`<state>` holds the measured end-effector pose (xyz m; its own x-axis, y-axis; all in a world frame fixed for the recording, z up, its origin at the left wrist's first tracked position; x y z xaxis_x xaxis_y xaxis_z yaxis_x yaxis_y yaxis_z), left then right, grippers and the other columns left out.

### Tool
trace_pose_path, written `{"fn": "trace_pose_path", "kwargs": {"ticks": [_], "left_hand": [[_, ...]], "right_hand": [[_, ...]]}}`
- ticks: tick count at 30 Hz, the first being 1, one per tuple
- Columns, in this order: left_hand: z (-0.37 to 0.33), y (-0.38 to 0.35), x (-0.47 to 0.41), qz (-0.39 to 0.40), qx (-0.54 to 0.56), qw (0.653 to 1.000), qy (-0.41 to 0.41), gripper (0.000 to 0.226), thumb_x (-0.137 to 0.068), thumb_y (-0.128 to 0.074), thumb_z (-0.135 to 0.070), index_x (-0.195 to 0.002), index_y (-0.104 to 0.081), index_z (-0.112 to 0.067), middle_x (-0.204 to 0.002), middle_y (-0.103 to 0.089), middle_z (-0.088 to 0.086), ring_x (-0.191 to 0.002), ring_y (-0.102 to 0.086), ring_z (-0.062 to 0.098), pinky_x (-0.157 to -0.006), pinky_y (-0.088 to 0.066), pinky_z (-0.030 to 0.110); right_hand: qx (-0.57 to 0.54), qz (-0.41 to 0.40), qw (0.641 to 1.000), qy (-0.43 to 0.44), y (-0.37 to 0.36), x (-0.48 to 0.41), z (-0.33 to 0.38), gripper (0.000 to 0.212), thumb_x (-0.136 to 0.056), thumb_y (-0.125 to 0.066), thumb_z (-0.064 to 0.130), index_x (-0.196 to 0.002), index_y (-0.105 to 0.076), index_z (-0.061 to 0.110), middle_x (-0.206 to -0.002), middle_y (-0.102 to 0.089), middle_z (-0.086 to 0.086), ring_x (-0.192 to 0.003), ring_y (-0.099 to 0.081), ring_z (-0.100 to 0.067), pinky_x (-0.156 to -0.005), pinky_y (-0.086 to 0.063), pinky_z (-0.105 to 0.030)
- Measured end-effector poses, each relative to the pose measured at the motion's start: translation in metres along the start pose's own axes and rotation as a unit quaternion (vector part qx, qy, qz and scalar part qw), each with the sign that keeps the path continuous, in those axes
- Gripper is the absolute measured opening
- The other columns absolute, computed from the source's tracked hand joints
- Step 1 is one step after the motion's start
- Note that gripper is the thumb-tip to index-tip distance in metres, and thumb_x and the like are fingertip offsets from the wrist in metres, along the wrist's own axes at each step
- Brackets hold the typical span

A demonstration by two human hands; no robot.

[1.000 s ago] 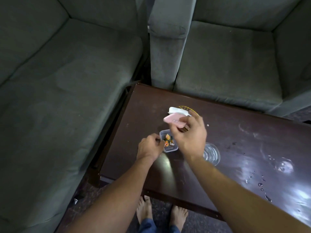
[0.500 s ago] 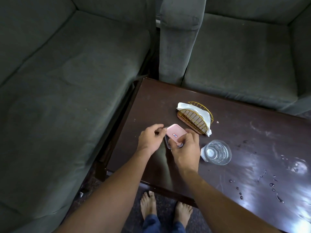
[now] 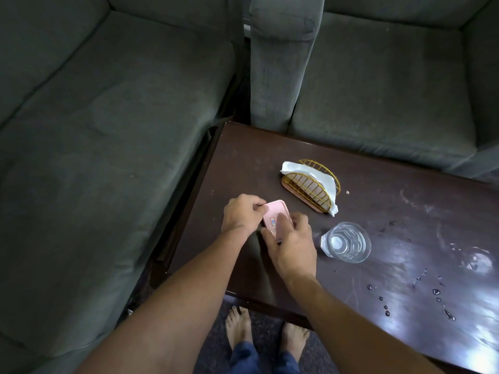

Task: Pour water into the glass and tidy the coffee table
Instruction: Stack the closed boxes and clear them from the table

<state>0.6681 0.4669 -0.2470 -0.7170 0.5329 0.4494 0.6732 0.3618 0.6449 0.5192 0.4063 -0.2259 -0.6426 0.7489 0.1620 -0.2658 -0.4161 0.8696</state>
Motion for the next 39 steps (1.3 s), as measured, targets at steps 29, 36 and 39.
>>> {"fn": "trace_pose_path", "kwargs": {"ticks": [29, 36, 39], "left_hand": [[0.001, -0.006, -0.01, 0.1, -0.002, 0.989, 0.111, 0.014, -0.091, -0.076, -0.032, -0.094, -0.074, -0.019, -0.073, -0.076, 0.0, -0.058, -0.075, 0.014, -0.062, -0.065, 0.035], [0.005, -0.011, -0.006, 0.065, 0.013, 0.99, 0.123, 0.013, -0.092, -0.074, -0.034, -0.089, -0.072, -0.022, -0.073, -0.076, 0.001, -0.06, -0.075, 0.014, -0.063, -0.066, 0.037], [0.01, -0.013, 0.001, 0.014, 0.068, 0.989, 0.134, 0.016, -0.09, -0.077, -0.035, -0.086, -0.075, -0.019, -0.072, -0.076, 0.003, -0.06, -0.075, 0.018, -0.059, -0.065, 0.039]], "right_hand": [[0.177, 0.194, 0.964, -0.032, 0.008, -0.015, 0.011, 0.042, -0.09, -0.074, 0.036, -0.123, -0.064, 0.012, -0.122, -0.042, -0.009, -0.099, -0.063, -0.03, -0.079, -0.053, -0.039], [0.147, 0.231, 0.959, -0.07, 0.008, -0.03, 0.005, 0.058, -0.074, -0.088, 0.04, -0.123, -0.07, 0.014, -0.119, -0.051, -0.007, -0.1, -0.066, -0.033, -0.082, -0.056, -0.037], [0.139, 0.219, 0.963, -0.067, 0.009, -0.028, 0.004, 0.059, -0.075, -0.087, 0.044, -0.123, -0.069, 0.014, -0.117, -0.051, -0.007, -0.1, -0.065, -0.033, -0.082, -0.055, -0.036]]}}
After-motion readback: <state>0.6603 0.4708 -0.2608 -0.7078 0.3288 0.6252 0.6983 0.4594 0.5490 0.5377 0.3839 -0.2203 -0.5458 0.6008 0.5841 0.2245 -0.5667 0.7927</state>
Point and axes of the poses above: each hand's wrist, its own x-axis away from the middle knuckle, its own y-axis out of the back of the hand, z = x × y, the point moved 7 cm from there along -x, towards the middle knuckle
